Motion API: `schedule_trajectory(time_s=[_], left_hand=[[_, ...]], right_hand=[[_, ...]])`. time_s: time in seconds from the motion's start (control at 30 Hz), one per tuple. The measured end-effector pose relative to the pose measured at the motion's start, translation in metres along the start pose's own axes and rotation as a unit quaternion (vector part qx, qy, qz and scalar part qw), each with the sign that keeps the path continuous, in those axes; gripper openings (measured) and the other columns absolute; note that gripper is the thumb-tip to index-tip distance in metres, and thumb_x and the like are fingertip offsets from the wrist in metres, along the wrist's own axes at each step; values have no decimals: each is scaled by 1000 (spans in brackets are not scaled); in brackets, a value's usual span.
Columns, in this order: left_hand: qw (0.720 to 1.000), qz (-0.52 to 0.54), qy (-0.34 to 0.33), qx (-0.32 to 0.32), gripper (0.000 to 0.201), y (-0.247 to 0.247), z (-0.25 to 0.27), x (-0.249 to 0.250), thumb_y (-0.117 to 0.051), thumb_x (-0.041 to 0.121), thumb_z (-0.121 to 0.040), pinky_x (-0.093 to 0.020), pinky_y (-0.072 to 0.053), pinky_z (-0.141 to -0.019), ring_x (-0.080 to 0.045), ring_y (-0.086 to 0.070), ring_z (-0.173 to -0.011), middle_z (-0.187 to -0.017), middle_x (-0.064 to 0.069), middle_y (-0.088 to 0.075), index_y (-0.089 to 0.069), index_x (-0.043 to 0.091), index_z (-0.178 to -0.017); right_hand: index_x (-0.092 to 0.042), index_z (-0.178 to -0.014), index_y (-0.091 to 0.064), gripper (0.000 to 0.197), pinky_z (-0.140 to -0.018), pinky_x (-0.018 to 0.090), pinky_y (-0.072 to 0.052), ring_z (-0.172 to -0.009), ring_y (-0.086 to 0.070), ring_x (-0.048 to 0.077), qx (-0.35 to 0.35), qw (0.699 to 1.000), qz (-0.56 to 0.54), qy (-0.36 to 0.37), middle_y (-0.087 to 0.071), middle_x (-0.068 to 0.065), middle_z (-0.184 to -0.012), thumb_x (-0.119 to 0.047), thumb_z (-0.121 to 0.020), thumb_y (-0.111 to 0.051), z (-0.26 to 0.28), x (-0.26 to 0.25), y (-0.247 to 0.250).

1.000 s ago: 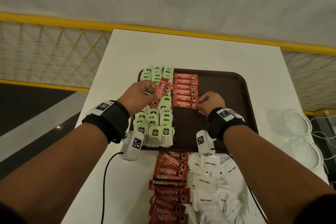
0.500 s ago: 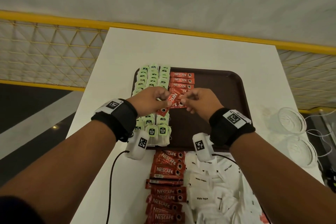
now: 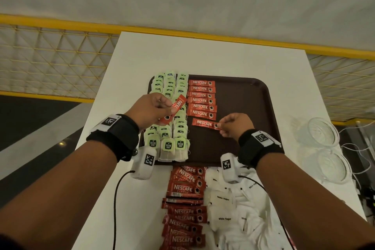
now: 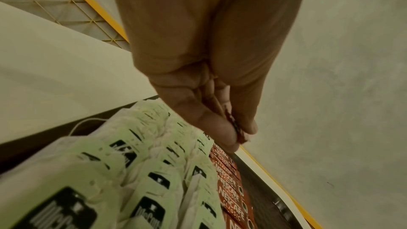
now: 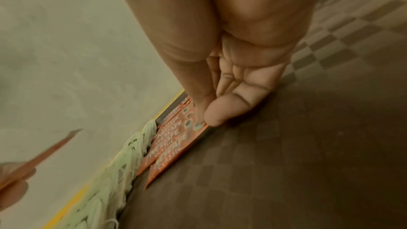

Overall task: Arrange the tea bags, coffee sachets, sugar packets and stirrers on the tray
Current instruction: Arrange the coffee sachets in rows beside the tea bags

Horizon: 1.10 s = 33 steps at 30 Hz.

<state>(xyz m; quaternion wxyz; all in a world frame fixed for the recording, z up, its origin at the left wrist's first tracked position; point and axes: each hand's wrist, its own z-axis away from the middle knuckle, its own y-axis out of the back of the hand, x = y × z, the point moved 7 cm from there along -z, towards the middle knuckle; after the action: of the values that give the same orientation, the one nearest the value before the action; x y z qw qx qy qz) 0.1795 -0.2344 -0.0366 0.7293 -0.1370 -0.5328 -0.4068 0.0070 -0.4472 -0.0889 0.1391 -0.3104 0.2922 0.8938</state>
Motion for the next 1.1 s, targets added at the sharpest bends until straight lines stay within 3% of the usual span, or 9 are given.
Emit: schedule_trajectory(time_s=[0.1,0.23,0.37,0.5,0.6,0.7,0.83,0.93,1.1], left_hand=[[1000,-17,-3,-4,18,1,1,-1,-70,19,-90,-25,-55,-57,-17,-72,-78,-92,-6,-72,-62,10,-103],[1000,-20,-4,-2,16,4,1,0,-68,20,-92,-23,-54,-56,-18,-72,-80,-93,-6,-72,-63,10,-103],[1000,-18,-5,-4,15,4,2,0,-68,20,-92,-25,-54,-57,-18,-72,-81,-92,-5,-72,-64,10,-103],[1000,-28,-3,-12,15,-4,2,2,-68,20,-92,-26,-57,-59,-18,-72,-83,-95,-6,-73,-65,11,-104],[998,-54,-14,-29,15,-17,1,5,-68,19,-92,-26,-58,-60,-14,-69,-79,-94,-3,-72,-67,11,-104],[996,-74,-32,-41,14,-31,1,11,-70,19,-90,-25,-57,-58,-12,-66,-76,-95,-2,-70,-69,13,-102],[995,-77,-50,-44,18,-39,2,16,-69,23,-91,-27,-60,-62,-13,-66,-83,-101,-2,-69,-69,13,-106],[991,-115,-61,-21,21,-31,4,14,-62,30,-95,-25,-60,-66,-13,-65,-94,-107,0,-66,-66,15,-110],[989,-138,-46,4,18,-9,12,-4,-56,34,-98,-24,-56,-68,-12,-67,-93,-103,4,-67,-64,19,-104]], right_hand=[[-15,-88,-61,13,-74,29,-59,-71,-66,14,38,999,30,-5,-68,5,-85,-15,-85,-73,-9,-6,-2],[-16,-89,-60,18,-72,29,-58,-67,-65,14,52,995,82,-1,-68,3,-83,-20,-82,-76,-14,-15,-3],[-16,-90,-60,22,-81,36,-58,-76,-68,17,54,990,130,11,-69,3,-85,-26,-81,-77,-16,-18,0],[-20,-84,-60,23,-83,40,-55,-87,-65,19,109,975,160,109,-67,1,-93,-39,-83,-73,-4,-31,6],[-23,-90,-63,22,-70,28,-54,-77,-63,10,-1,978,82,193,-66,-2,-92,-45,-90,-62,22,-51,-11],[-16,-102,-65,17,-63,22,-53,-69,-63,8,-113,972,16,207,-68,2,-89,-29,-90,-67,39,-61,-27],[-1,-107,-64,22,-66,23,-55,-67,-62,11,-119,979,-92,139,-66,9,-84,-10,-88,-68,36,-46,-20],[-1,-110,-63,23,-69,24,-56,-70,-63,12,-104,980,-156,62,-67,10,-88,-10,-89,-66,31,-17,-7],[-4,-109,-63,22,-69,26,-55,-74,-64,15,-61,983,-170,-26,-68,11,-89,-9,-89,-66,24,22,-1]])
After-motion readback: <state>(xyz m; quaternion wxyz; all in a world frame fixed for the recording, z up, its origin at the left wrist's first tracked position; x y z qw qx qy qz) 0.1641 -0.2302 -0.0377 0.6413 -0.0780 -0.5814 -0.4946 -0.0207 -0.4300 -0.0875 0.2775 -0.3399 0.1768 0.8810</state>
